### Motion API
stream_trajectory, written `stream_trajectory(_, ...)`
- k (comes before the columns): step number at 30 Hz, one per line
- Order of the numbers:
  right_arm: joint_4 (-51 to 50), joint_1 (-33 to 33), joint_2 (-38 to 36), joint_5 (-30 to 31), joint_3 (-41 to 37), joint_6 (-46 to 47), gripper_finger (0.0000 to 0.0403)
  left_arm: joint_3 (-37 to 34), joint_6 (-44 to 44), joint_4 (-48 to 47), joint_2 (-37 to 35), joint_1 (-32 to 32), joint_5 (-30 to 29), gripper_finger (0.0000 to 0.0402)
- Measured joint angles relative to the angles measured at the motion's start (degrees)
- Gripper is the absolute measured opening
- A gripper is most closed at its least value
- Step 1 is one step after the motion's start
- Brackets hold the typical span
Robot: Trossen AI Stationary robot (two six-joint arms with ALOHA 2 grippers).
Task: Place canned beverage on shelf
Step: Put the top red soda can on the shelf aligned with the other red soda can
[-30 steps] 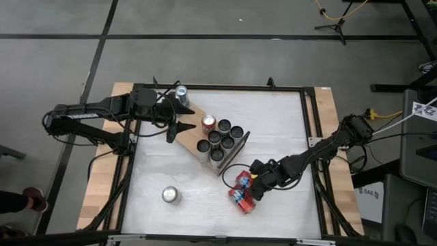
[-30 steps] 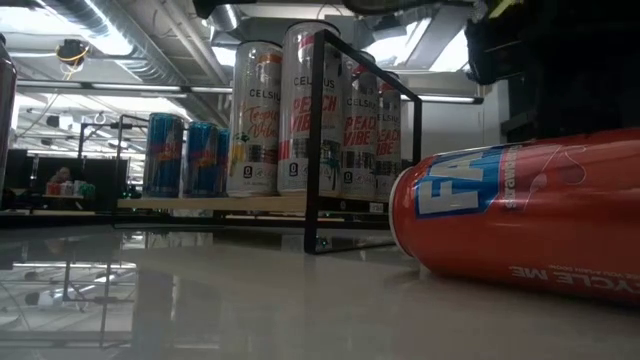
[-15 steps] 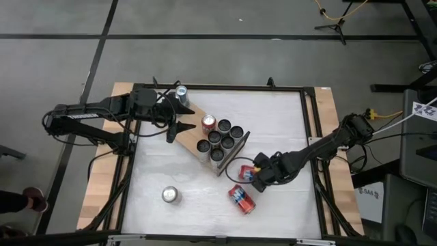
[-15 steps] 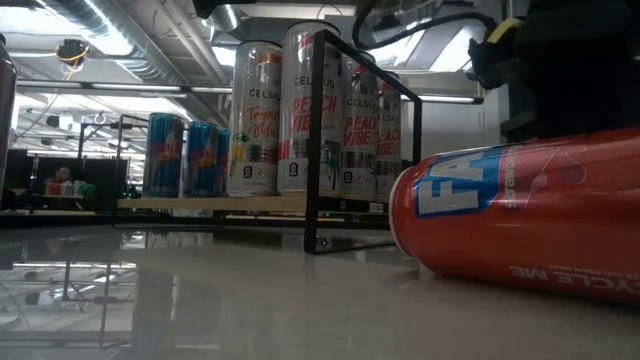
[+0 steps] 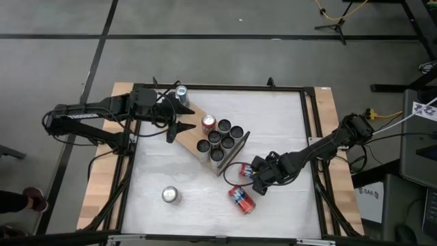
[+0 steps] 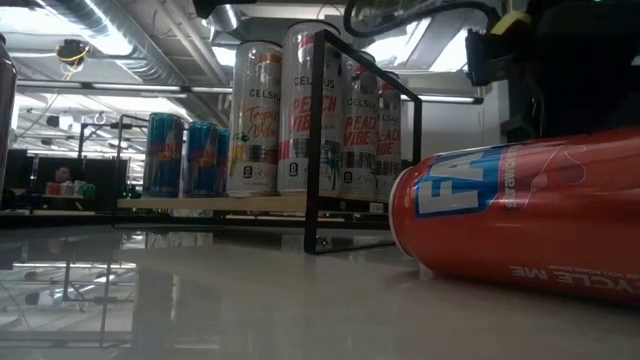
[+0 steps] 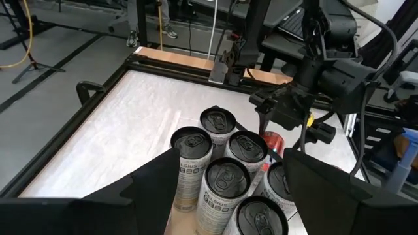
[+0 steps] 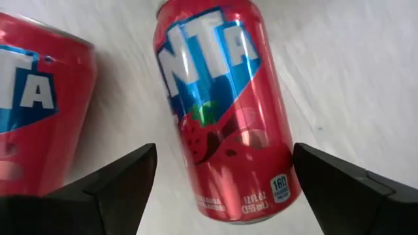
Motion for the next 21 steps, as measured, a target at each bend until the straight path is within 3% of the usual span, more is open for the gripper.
stream_trajectory(21, 10.0, 0.0, 0.0, 1.4, -6.9, -3.3, 0.0353, 0.0, 0.0, 0.0, 0.0, 0.0, 0.0, 0.0266)
